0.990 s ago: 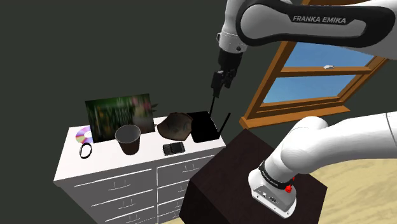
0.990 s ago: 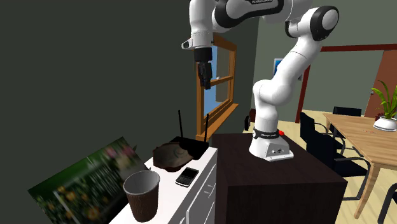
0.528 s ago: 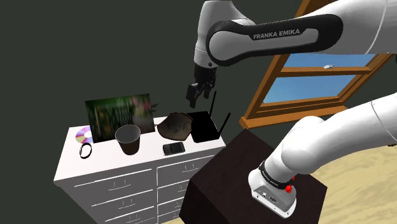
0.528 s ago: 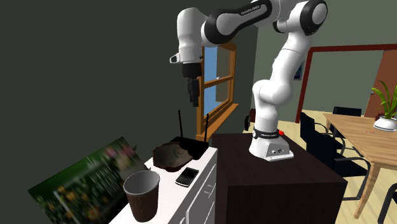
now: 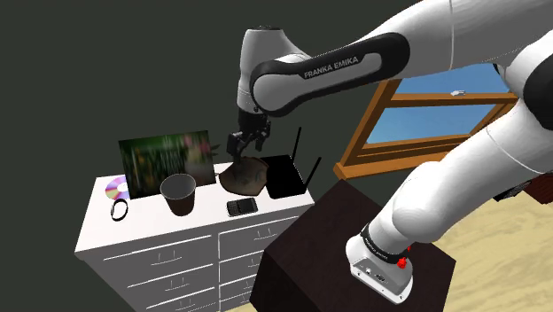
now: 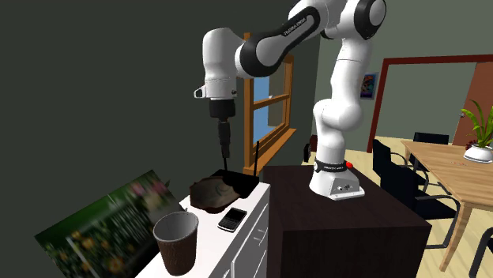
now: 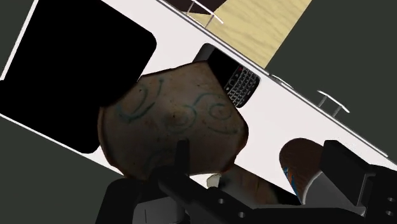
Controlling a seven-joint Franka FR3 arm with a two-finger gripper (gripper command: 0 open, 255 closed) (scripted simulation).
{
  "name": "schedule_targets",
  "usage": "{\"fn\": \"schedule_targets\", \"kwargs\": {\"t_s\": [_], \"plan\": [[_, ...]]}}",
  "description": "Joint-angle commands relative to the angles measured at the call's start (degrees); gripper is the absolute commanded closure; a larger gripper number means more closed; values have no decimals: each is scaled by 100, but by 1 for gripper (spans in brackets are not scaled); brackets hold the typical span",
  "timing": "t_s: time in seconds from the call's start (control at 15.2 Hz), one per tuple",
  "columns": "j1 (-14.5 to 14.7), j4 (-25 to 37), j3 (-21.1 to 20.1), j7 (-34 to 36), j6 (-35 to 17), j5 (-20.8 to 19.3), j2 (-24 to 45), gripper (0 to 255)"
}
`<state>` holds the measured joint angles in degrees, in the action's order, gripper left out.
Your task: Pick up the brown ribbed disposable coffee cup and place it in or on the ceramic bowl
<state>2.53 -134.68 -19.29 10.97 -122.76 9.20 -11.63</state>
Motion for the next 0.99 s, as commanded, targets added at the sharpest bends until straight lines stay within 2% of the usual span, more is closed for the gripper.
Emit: {"fn": "schedule_targets", "kwargs": {"t_s": [0.0, 0.4, 0.86, 0.92], "plan": [[18, 222, -125, 234, -301, -88, 465, 0], [166, 991, -318, 950, -966, -556, 1791, 0], [596, 2226, -215, 1714, -1374, -1195, 3324, 0], [616, 2219, -199, 1728, -1433, -1217, 3378, 0]]}}
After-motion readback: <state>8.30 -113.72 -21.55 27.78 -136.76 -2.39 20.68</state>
